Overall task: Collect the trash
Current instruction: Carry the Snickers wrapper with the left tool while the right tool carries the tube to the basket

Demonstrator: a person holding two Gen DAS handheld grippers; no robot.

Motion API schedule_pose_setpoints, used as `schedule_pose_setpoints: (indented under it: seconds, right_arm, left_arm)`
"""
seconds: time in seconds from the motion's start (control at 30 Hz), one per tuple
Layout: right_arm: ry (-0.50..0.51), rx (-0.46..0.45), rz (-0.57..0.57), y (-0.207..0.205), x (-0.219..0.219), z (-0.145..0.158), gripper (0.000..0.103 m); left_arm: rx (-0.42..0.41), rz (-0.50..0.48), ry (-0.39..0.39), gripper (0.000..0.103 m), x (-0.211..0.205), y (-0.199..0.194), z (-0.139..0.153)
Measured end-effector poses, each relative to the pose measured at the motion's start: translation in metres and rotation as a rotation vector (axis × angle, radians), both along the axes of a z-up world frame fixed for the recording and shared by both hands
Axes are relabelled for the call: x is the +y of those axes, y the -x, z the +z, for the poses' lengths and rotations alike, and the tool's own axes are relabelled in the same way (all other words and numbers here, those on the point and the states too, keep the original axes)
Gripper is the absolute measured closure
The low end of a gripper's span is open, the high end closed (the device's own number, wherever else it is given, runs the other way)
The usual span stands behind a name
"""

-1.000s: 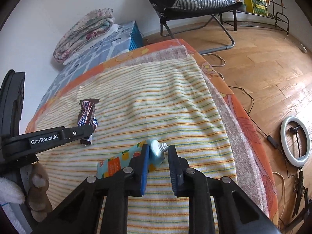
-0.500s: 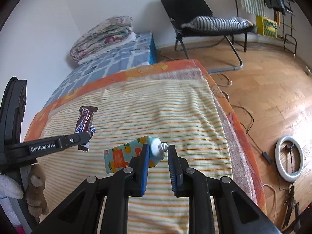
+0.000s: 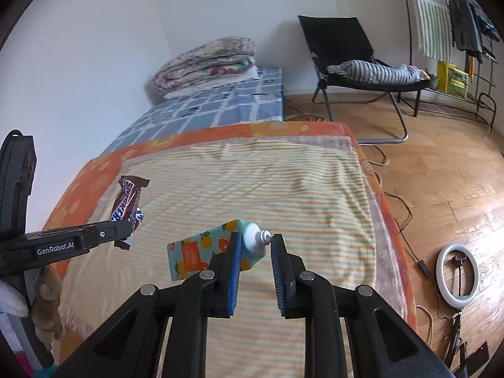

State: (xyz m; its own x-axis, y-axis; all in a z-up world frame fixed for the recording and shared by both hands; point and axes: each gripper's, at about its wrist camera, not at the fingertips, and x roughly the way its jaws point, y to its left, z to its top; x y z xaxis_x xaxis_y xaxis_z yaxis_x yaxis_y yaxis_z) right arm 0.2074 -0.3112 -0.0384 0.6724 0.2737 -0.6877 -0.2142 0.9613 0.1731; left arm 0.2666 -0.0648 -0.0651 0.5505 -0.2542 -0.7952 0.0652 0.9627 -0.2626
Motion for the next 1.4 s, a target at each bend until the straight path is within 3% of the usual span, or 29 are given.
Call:
schedule_pose_setpoints:
  seconds: [0.23,0.57,0.9,1.4]
  right_arm:
    - [0.013,-0.010,0.056,0.051,0.012,0.008,0.085]
    - [0.019,0.015,0.122,0.115,0.031,0.000,0.085]
    - [0.057,0.038,0.182,0.155,0.053,-0.018,0.085]
    - [0.083,0.103,0.215,0.182,0.068,-0.050,0.085]
  left_arm:
    - [-0.012,0.040,0.003,0.086,0.019,0.069,0.005]
    - [0.027,0.090,0.036,0.086,0.041,0.156,-0.015]
    - [0.079,0.088,0.011,0.086,0.047,0.198,-0.041]
    - [0.159,0.084,0.001,0.086,0.052,0.231,-0.076]
